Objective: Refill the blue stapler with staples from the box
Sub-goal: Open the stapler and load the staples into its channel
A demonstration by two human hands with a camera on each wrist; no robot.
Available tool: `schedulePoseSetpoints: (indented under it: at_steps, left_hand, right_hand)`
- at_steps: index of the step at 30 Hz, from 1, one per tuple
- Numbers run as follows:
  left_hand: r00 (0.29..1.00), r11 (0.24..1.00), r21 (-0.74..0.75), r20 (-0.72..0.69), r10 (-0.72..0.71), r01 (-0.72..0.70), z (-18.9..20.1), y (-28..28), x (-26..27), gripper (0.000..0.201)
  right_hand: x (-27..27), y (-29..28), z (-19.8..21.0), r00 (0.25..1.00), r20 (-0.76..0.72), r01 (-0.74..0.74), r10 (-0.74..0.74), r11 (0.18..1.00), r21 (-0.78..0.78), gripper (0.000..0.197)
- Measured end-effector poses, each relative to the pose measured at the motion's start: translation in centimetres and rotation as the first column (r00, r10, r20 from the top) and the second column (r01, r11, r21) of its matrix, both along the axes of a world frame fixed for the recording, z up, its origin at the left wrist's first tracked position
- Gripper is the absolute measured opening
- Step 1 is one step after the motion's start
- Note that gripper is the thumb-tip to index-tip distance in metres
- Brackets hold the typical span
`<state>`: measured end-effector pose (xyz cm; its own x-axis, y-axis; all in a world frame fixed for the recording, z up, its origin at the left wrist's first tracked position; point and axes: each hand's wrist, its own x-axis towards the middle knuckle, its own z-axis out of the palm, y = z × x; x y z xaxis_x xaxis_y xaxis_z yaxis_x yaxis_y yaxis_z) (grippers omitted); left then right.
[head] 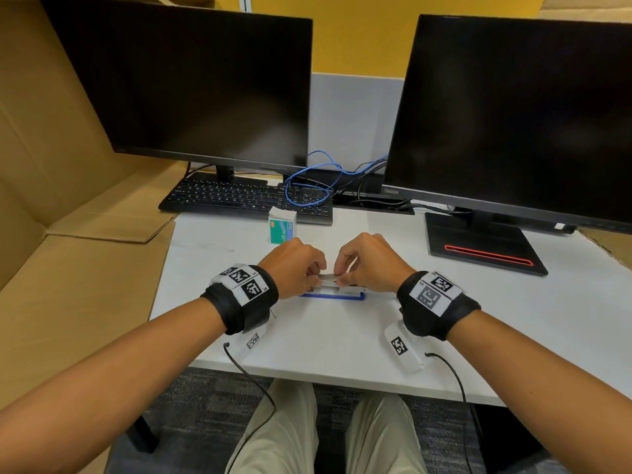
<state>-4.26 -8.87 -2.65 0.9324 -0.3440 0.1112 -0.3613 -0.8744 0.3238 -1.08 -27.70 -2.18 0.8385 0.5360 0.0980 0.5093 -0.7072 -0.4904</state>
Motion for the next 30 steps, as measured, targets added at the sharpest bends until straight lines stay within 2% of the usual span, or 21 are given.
schedulePoseSetpoints:
  at_steps: [25, 30]
  left_hand:
    - [0.999, 0.998, -0.054, -0.029, 0.018, -0.020, 0.16, -0.14, -0.07, 0.021]
    - [1.000, 0.999, -0.034, -0.025, 0.017, -0.018, 0.00, -0.11, 0.07, 0.029]
  right_hand:
    - [-0.11, -0.85, 0.16, 1.000, 0.000, 0.022, -0.022, 1.000, -0.007, 0.012]
    - [-0.25, -0.67, 0.26, 1.000, 0.004, 0.020, -0.020, 1.000, 0.002, 0.012]
